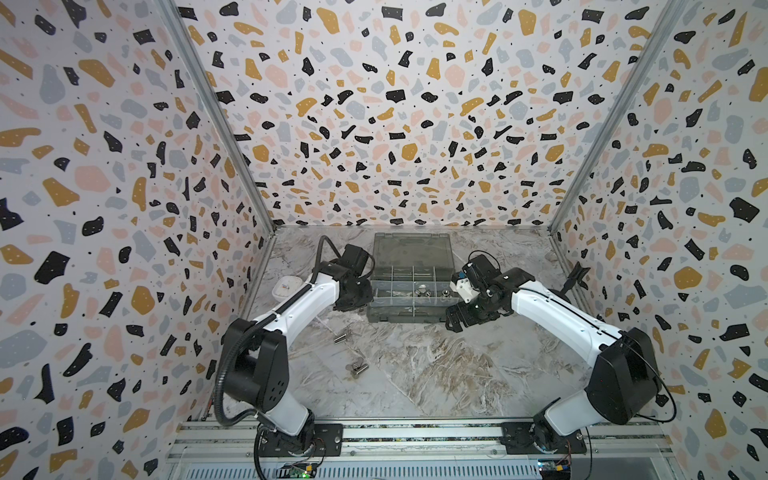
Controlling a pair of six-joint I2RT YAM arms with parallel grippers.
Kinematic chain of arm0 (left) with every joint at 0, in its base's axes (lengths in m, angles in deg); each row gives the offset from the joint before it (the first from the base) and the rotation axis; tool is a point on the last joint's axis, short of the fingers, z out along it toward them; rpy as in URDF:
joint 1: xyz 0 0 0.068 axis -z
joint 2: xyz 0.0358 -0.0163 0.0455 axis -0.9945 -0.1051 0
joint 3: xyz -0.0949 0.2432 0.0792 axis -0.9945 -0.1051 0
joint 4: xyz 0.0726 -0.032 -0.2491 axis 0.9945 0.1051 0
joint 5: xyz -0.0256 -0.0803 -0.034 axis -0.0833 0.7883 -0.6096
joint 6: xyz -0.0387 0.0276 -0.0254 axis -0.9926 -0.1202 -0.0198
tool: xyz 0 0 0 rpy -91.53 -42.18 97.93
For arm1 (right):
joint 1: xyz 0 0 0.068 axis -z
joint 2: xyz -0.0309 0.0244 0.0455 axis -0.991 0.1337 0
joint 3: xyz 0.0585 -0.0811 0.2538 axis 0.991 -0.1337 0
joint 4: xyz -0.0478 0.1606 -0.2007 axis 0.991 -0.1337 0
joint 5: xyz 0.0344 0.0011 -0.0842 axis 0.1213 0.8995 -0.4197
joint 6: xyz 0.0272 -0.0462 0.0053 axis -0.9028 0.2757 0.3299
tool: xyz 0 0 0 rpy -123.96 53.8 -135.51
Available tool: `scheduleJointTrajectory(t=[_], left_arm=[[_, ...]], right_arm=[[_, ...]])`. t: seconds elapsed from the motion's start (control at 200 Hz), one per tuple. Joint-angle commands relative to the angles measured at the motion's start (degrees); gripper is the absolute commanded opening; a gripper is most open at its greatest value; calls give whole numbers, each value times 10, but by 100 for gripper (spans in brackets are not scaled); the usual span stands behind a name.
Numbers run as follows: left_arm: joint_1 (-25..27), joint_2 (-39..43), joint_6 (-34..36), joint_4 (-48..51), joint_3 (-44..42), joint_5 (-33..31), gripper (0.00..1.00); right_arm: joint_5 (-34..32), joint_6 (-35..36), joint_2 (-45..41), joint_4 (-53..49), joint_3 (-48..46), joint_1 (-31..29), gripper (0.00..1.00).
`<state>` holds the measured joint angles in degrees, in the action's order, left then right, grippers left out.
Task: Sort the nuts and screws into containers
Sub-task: 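Carry the hex bolt over the bolt compartment and release it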
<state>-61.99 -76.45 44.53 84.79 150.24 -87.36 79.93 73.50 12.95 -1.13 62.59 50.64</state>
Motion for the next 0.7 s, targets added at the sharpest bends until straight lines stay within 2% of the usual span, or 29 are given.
scheduleJointTrajectory(t=[0.0, 0.2, 0.395, 0.531, 0.696], left_arm=[[6, -47, 17, 1, 69, 6, 10], [9, -134, 36, 5, 169, 4, 10], [10, -181, 48, -8, 193, 11, 10], [10, -195, 51, -19, 193, 12, 10], [10, -214, 54, -27, 205, 19, 11]], right_arm=[[-4, 2, 1, -16, 34, 4, 100], [28, 1, 29, -18, 98, 1, 100], [78, -4, 76, -14, 185, -10, 100], [71, 2, 114, -32, 242, -25, 100], [69, 4, 139, -40, 268, -28, 100]])
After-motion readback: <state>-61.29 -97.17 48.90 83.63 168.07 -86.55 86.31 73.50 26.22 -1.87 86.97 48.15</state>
